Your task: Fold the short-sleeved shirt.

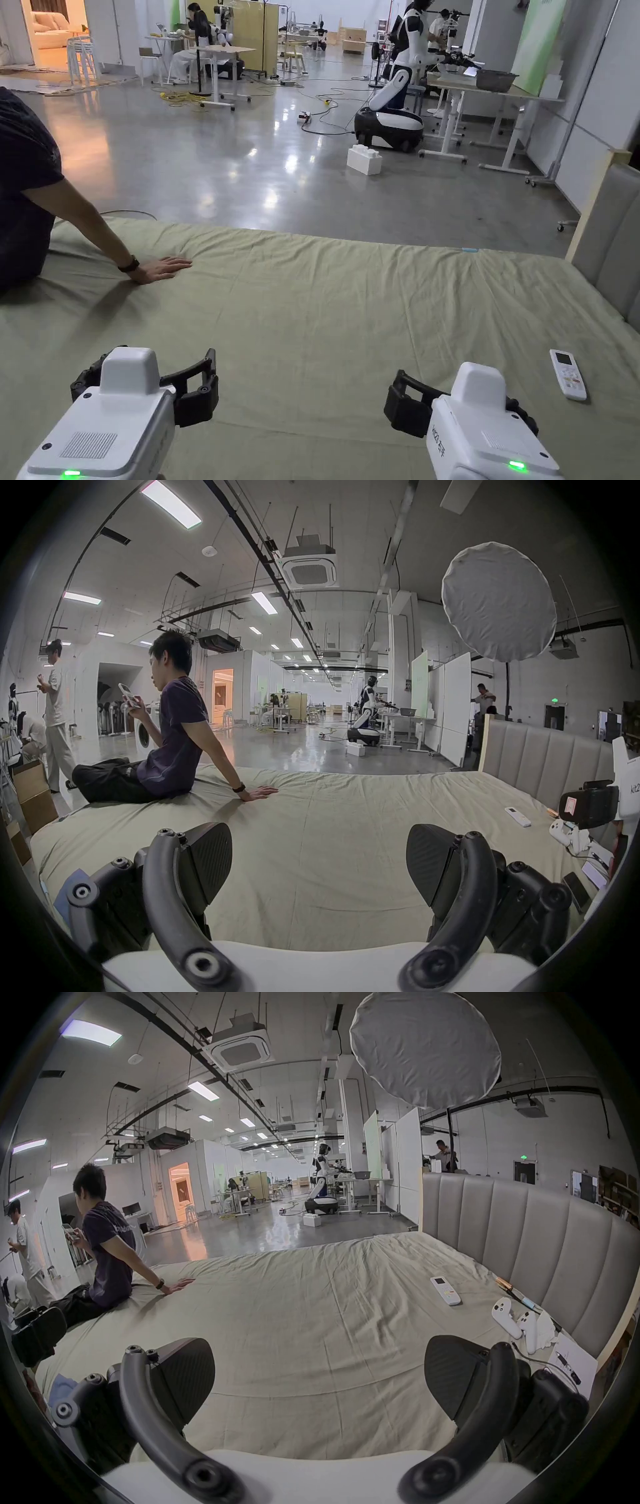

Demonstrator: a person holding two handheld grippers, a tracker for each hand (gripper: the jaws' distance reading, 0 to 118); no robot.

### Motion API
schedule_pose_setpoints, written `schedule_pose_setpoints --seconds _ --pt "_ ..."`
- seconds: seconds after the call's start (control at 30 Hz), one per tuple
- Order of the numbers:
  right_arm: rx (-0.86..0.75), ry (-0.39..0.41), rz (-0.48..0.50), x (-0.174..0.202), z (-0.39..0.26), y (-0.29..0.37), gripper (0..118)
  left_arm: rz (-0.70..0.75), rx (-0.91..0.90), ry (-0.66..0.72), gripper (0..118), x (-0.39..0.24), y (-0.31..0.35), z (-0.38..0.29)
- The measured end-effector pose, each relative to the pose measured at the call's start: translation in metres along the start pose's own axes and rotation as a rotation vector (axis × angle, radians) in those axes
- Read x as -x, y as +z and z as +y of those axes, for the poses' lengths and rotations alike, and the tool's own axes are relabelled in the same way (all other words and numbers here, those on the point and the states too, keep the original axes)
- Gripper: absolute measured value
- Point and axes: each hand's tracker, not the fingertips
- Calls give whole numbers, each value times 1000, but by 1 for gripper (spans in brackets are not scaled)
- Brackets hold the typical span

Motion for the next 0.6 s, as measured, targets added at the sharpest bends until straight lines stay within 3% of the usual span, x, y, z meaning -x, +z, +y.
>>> schedule_pose_setpoints --seconds 0.23,0.4,0.5,0.6 --pt "-15 31 -11 6 1 3 118 -6 5 18 102 3 -2 0" --pt "-78 -18 64 -3 -1 0 118 -8 4 18 102 4 -4 1" --pt "-188 72 124 -3 -5 6 118 -13 -1 16 102 4 -4 2" --pt "-240 153 96 5 -4 11 118 -12 -8 4 102 4 -5 4"
